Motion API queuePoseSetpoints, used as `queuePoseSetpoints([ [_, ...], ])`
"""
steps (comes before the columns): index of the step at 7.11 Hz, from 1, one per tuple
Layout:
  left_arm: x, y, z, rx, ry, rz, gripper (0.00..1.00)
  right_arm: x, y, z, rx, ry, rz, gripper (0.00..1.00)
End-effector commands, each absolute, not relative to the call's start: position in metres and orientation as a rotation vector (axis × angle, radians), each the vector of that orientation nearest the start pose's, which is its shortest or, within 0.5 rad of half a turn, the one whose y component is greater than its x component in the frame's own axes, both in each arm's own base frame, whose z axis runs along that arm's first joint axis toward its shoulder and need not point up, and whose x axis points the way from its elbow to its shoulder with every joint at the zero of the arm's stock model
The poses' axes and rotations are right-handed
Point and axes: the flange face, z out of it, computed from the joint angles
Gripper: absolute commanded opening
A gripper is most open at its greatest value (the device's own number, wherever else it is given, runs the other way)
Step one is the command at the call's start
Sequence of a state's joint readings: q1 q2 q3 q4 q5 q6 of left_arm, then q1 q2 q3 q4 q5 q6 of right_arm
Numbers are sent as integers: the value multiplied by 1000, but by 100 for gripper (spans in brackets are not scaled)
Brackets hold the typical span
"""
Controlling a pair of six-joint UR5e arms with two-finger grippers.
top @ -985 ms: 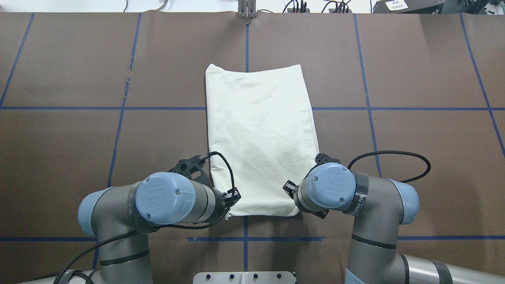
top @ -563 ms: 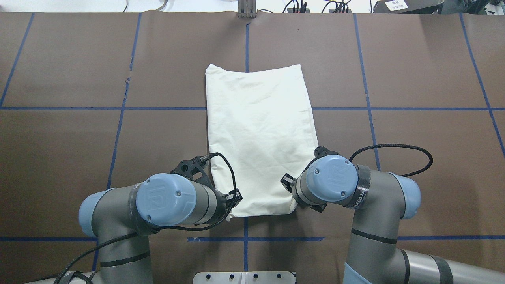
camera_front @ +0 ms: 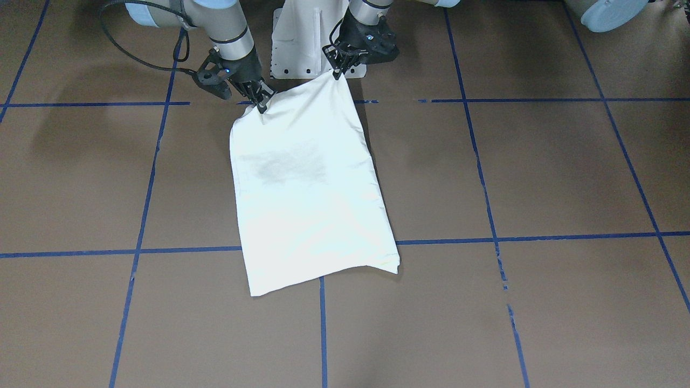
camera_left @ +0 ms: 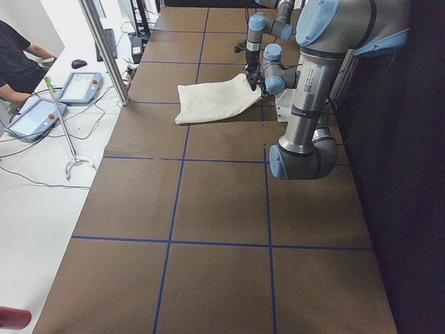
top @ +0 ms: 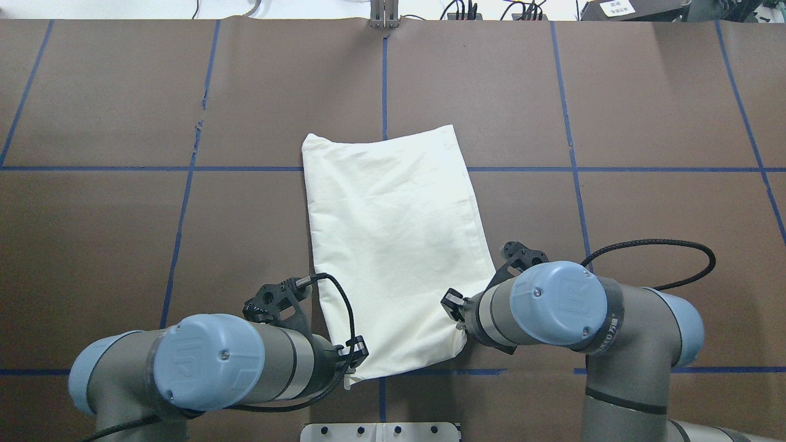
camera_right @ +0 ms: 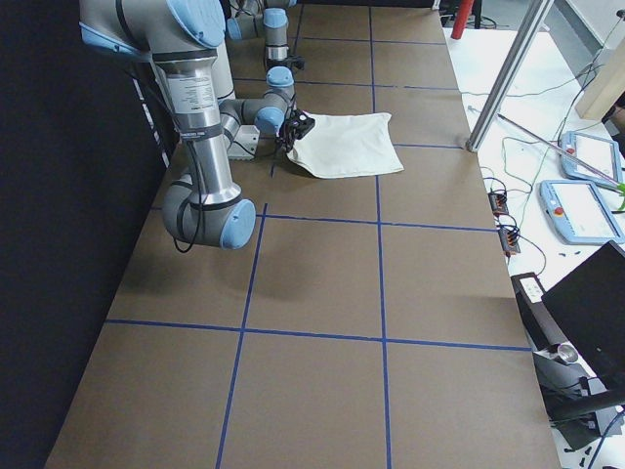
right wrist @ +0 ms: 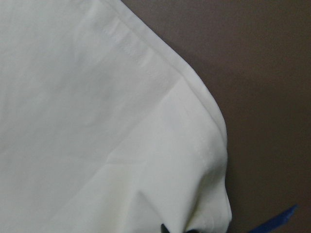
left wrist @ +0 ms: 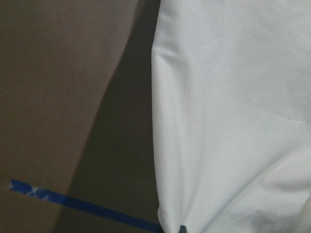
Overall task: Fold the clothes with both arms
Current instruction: 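Lift the near edge with both grippers and fold it away from the robot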
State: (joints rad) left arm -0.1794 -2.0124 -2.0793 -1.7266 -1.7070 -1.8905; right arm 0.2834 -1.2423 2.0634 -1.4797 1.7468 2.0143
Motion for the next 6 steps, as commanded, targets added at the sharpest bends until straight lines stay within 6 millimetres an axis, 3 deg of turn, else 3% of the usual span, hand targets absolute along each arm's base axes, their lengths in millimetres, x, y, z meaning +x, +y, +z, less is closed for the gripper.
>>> queuePoseSetpoints([
  [1, 498, -205, 180, -209, 1093, -357, 0, -483, -244, 236, -255, -960, 554, 0],
  [2, 498, -210, 180, -200, 1090, -361, 0, -487, -247, 227, -250, -1001, 549, 0],
  [3, 490, -231, 177, -145, 1103, -346, 0, -473, -267, 219, -233, -1073, 575, 0],
  [5, 454, -311, 171, -5, 1123, -364, 0, -452, -326, 221, -182, -1136, 664, 0],
  [6, 451, -367, 176, 32, 1095, -365, 0, -464, -370, 236, -166, -1129, 713, 0],
])
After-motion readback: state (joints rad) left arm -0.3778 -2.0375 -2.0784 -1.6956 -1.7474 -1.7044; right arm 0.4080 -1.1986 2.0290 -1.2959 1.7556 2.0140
